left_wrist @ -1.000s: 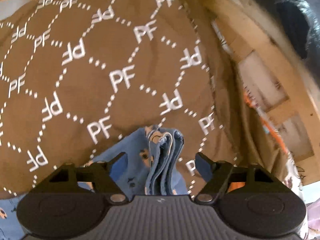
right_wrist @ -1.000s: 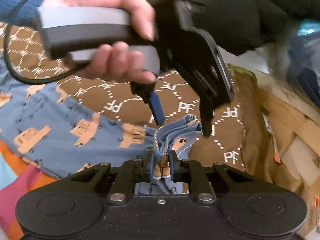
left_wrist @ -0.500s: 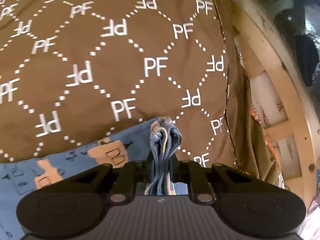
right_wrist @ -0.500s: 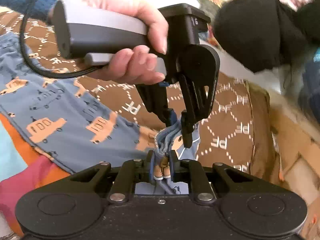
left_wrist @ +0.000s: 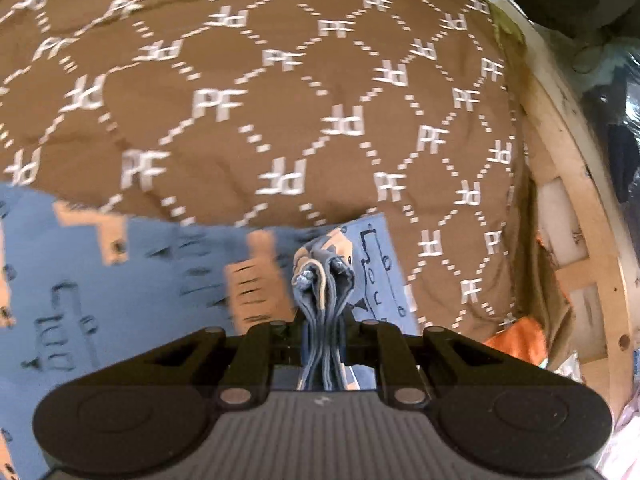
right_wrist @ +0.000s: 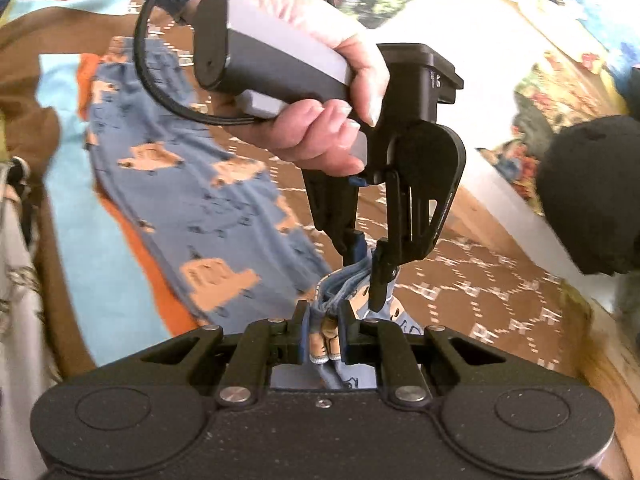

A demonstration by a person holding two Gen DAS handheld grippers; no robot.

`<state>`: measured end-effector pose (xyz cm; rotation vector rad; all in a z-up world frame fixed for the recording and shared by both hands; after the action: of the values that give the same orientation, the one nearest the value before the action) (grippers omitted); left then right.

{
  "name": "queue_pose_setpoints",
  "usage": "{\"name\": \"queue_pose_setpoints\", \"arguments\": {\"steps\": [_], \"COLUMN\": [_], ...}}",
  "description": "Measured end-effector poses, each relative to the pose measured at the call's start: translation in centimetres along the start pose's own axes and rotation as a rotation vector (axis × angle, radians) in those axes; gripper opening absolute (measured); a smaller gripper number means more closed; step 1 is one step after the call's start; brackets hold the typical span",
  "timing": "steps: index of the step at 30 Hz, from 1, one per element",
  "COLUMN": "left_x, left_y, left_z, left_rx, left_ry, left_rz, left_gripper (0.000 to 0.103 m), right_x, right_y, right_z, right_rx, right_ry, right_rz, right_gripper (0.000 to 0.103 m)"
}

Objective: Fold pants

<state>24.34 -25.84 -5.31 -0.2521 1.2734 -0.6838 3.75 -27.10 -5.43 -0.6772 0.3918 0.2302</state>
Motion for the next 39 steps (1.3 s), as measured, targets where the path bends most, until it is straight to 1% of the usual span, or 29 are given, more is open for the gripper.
{"name": "queue_pose_setpoints", "arguments": {"steps": [5,9,13,17,26,31,35,39], "left_x": [0.8,1.4,1.5,1.4,1.2,1.0,0.2,-1.6], "left_y": [2.7,3.8,4.2,4.4,3.6,3.3,3.3,3.7], "left_z": [-1.1,-1.9,-2.1,-2.0,-2.1,-2.1,-1.8,-1.3], "left_rx": [0.007,0.018,-0.003,-0.003,0.014,0.046,0.061,0.054], "left_ry": [0.003,-0.002,-0.013,-0.015,-0.035,-0.053,-0.078,-0.106], "left_rz": [0.038,0.034,0.017,0.021,0.047,0.041,0.030,0.006], "left_gripper": [0.015,0.015,0.016,0.016,0.015,0.015,0.015,0.015], "right_x": [1.5,2.1,2.1,2.1,2.1,2.2,2.2,2.3], "right_y": [1.9,3.0,3.3,3.2,3.2,3.0,2.6,2.5], "right_z": [-0.1,-0.7,-0.8,-0.8,-0.7,-0.3,0.6,1.9], "right_rx": [0.002,0.005,0.005,0.013,0.009,0.002,0.017,0.032], "right_ry": [0.052,0.078,0.080,0.077,0.075,0.074,0.063,0.055], "right_rz": [0.085,0.123,0.131,0.132,0.120,0.113,0.107,0.115], "right_gripper": [0.015,0.015,0.015,0.015,0.015,0.015,0.014,0.014]}}
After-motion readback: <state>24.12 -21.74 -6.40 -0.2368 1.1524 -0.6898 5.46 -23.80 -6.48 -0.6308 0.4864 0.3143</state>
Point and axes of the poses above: each gripper's, at about its wrist camera, not at the fingertips, and x roughly the way its jaws point, y to its left, z to its top, the point moved 7 cm from there along x, roughly the way its jaws point, and after that the axes turned 2 degrees about -z, right-handed, at the moved point
